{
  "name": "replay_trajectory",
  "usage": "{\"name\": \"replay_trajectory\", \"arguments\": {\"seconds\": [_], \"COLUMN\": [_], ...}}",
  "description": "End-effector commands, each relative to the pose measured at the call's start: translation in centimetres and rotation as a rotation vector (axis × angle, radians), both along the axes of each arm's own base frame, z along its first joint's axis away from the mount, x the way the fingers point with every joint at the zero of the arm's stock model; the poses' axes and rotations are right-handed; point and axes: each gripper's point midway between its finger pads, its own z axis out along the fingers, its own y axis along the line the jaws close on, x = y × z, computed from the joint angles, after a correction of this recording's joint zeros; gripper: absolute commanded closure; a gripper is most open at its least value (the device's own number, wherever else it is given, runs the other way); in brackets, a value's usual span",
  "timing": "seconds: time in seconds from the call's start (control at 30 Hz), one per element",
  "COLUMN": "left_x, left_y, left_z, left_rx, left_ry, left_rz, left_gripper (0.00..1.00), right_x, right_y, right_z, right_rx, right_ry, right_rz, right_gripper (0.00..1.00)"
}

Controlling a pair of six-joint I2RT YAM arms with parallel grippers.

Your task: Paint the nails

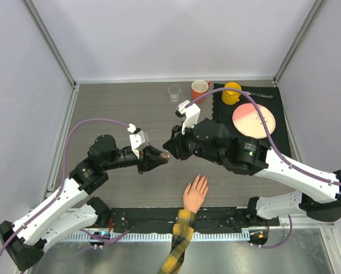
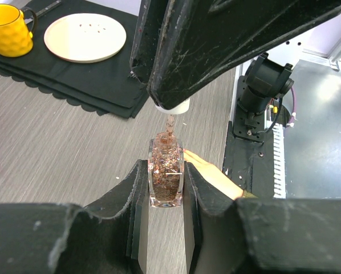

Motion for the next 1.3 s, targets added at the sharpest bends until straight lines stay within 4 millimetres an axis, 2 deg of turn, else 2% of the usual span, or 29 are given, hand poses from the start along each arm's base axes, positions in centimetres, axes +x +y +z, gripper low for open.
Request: {"name": "replay_trajectory", "arguments": {"seconds": [0.0,1.27], "left_x": [0.0,0.0], "left_y": [0.1,0.0], "left_z": [3.0,2.6], "left_rx": [-0.056,-0.042], "left_ry": [-0.078,-0.073], "left_rz": [-0.005,-0.012], "left_gripper": [1.00,1.00], "right_x": [-0.2,0.0], "right_y": [0.4,-0.6], "right_z": [2.4,3.4], "right_rx": [0.075,0.078], "right_ry": [-0.028,-0.055], "right_rz": [0.019,-0.004], "right_gripper": [0.99,0.99]}}
